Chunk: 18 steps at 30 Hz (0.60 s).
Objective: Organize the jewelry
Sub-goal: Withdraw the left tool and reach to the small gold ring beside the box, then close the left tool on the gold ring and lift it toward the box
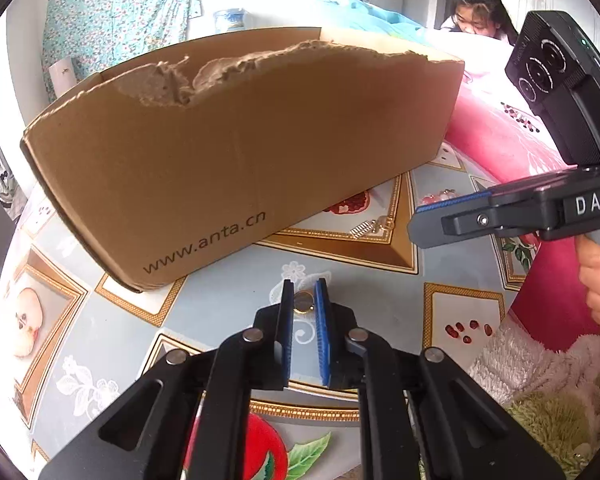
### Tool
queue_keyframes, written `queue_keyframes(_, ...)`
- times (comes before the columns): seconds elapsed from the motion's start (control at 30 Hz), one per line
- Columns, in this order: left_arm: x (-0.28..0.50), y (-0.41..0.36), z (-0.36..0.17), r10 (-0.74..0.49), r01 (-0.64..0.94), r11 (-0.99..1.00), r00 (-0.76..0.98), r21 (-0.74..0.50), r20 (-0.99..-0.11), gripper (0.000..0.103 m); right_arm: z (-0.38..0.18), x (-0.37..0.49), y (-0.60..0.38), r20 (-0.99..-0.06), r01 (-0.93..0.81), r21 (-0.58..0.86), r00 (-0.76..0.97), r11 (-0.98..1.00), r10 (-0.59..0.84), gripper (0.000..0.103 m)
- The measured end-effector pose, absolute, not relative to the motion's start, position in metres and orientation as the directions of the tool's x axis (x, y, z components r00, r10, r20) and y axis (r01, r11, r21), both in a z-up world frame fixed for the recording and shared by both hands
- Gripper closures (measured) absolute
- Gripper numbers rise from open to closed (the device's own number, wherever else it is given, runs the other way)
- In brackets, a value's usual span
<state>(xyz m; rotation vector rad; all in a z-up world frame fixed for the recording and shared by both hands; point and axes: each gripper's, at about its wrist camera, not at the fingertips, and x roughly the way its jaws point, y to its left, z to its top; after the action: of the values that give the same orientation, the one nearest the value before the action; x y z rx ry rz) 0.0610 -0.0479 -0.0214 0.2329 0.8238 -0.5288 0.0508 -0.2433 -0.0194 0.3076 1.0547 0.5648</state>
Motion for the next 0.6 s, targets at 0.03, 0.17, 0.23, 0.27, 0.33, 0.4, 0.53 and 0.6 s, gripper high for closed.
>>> queue_keyframes(0.03, 0.061, -0.046, -0.021, -0.352, 0.521, 0.853, 0.563, -0.009, -0.748, 0.093, -0.020, 0.052, -0.241, -0.736, -0.292, 0.488, 0.368, 0.822, 0.568, 0.082)
queue_keyframes(0.17, 0.061, -0.040, -0.021, -0.335, 0.492, 0.870, 0.571, -0.014, -0.749, 0.103, -0.015, 0.056, -0.235, -0.768, -0.311, 0.405, 0.395, 0.860, 0.504, 0.082)
queue_keyframes(0.23, 0.062, -0.036, -0.021, -0.337, 0.485, 0.874, 0.572, -0.023, -0.748, 0.103, -0.012, 0.056, -0.234, -0.784, -0.322, 0.345, 0.417, 0.882, 0.459, 0.082)
queue_keyframes(0.27, 0.062, -0.035, -0.021, -0.338, 0.482, 0.876, 0.572, -0.027, -0.748, 0.103, -0.011, 0.057, -0.232, -0.791, -0.329, 0.317, 0.425, 0.890, 0.439, 0.082)
queue_keyframes(0.33, 0.063, -0.032, -0.020, -0.349, 0.480, 0.876, 0.570, -0.043, -0.744, 0.103, -0.010, 0.057, -0.231, -0.801, -0.340, 0.274, 0.437, 0.900, 0.409, 0.082)
queue_keyframes(0.4, 0.063, -0.030, -0.017, -0.359, 0.483, 0.874, 0.573, -0.050, -0.737, 0.103, -0.010, 0.056, -0.231, -0.806, -0.346, 0.254, 0.440, 0.903, 0.396, 0.082)
queue_keyframes(0.53, 0.059, -0.031, -0.011, -0.373, 0.515, 0.857, 0.573, -0.034, -0.730, 0.099, -0.009, 0.053, -0.231, -0.807, -0.348, 0.255, 0.437, 0.902, 0.397, 0.082)
queue_keyframes(0.6, 0.058, -0.033, -0.013, -0.354, 0.526, 0.851, 0.574, 0.001, -0.738, 0.087, -0.010, 0.053, -0.230, -0.807, -0.345, 0.259, 0.436, 0.902, 0.398, 0.082)
